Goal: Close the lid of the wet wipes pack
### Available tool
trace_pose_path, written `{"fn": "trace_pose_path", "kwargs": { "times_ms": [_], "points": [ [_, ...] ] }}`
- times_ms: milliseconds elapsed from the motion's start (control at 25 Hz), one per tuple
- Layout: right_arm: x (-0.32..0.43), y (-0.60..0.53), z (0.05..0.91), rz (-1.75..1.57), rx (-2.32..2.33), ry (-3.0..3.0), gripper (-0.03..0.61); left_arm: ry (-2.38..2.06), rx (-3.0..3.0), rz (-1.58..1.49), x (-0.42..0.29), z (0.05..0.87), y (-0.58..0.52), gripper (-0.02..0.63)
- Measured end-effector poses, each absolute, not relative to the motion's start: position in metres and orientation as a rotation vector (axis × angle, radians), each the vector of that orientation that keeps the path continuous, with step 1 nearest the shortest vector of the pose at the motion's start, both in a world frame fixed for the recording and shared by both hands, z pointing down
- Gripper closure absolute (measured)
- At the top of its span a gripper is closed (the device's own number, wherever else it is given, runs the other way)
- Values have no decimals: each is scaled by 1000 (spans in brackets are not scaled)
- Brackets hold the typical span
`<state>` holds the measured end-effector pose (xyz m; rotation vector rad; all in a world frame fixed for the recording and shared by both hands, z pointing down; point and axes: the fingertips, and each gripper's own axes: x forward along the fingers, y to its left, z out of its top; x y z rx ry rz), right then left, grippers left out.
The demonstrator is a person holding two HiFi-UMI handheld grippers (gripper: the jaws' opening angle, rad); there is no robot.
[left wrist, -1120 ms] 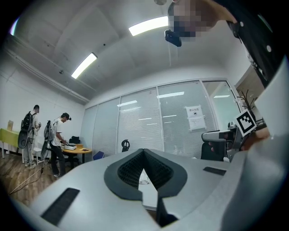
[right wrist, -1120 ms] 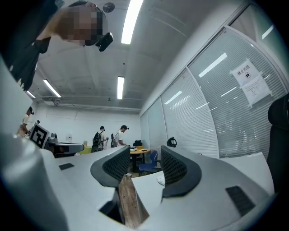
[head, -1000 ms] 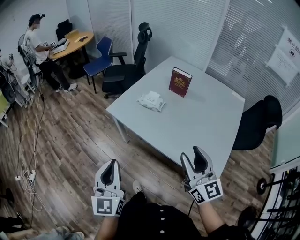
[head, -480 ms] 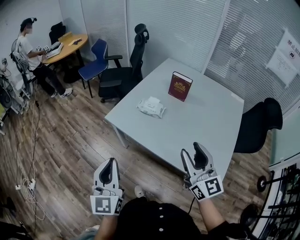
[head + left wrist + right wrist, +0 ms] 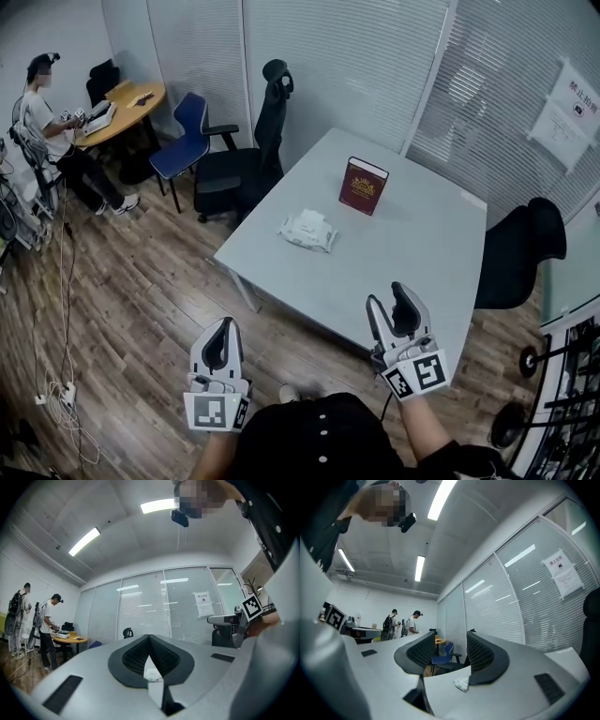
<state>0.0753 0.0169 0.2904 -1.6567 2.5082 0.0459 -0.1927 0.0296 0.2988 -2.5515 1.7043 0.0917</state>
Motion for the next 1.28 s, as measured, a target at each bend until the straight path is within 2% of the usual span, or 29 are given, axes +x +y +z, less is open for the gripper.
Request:
{"fn": "trace_pose_path", "kwargs": {
  "times_ms": [760,1280],
  "points": [
    [63,-23,312,-10,-1696,2505,367,1688,-2595,62,-204,319,-12,600],
    [80,-77,315,-27,-1723,2477,367,1671,-2604,47,-189,317,-71,600]
  ]
}}
